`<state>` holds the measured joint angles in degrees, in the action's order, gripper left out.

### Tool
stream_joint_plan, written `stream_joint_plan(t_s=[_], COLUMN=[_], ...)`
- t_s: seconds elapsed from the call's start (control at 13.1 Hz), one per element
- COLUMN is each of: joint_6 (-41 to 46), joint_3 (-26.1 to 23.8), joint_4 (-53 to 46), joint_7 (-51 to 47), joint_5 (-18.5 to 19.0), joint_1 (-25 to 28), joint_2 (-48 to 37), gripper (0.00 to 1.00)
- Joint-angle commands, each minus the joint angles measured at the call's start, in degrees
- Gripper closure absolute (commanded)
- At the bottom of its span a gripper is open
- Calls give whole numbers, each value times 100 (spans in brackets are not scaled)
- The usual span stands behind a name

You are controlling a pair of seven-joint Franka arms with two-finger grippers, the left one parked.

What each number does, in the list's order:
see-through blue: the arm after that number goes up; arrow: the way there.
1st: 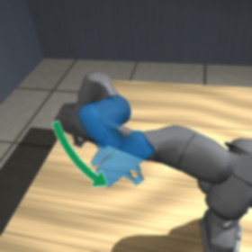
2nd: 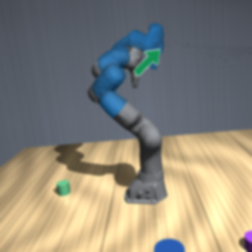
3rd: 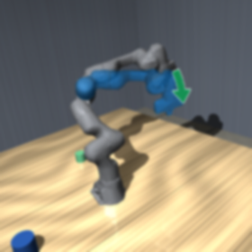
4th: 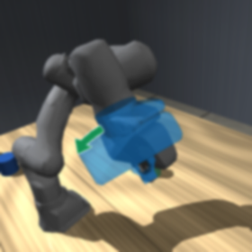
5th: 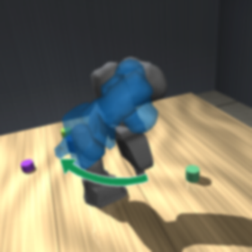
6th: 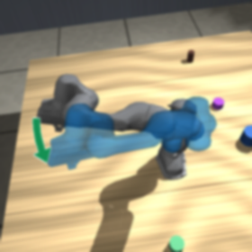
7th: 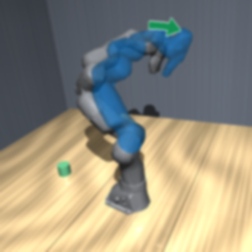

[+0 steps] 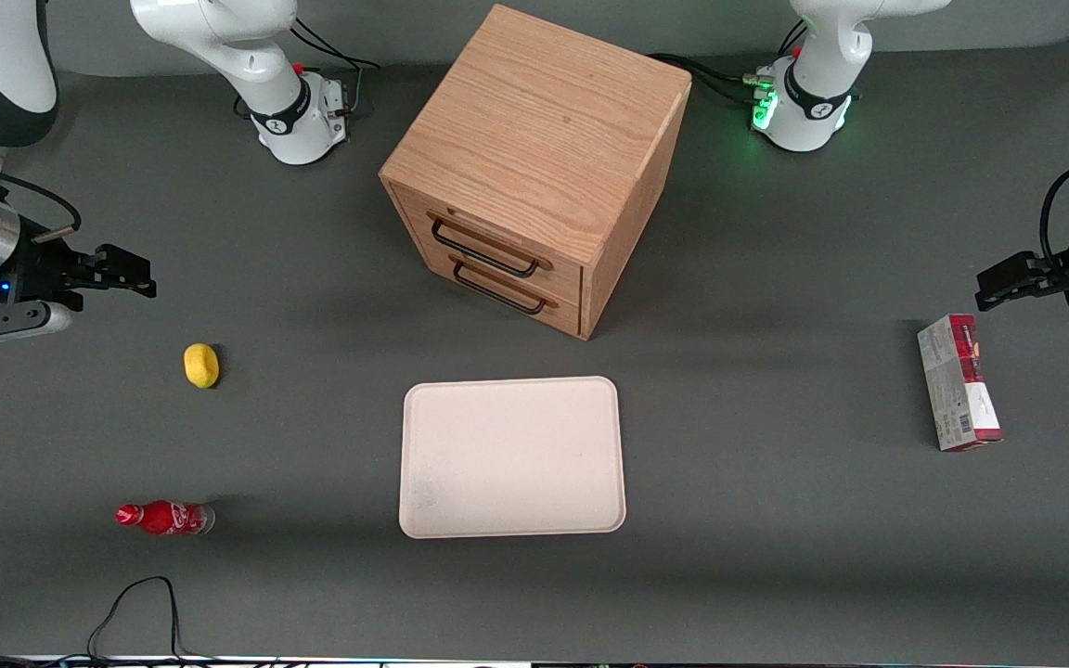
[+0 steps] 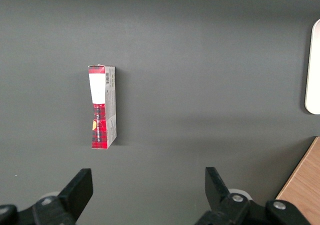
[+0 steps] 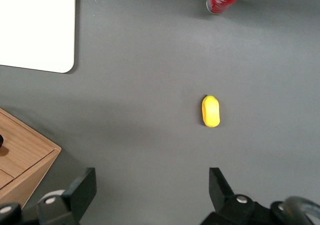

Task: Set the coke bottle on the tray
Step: 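Move the open right gripper down over the red Coca-Cola bottle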

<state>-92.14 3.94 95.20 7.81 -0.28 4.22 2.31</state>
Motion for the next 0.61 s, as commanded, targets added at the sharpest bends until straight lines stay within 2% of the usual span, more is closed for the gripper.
stream_joint_plan(t_s=[0.0, 0.38, 0.53], joint_6=[222, 355, 364], joint_3=[134, 169, 178], joint_4=[-132, -352, -912], joint_7=[-130, -130, -121], joint_5=[19, 10, 10], joint_1=[80, 71, -43], joint_2=[-11, 59, 417], gripper=[0, 0, 0])
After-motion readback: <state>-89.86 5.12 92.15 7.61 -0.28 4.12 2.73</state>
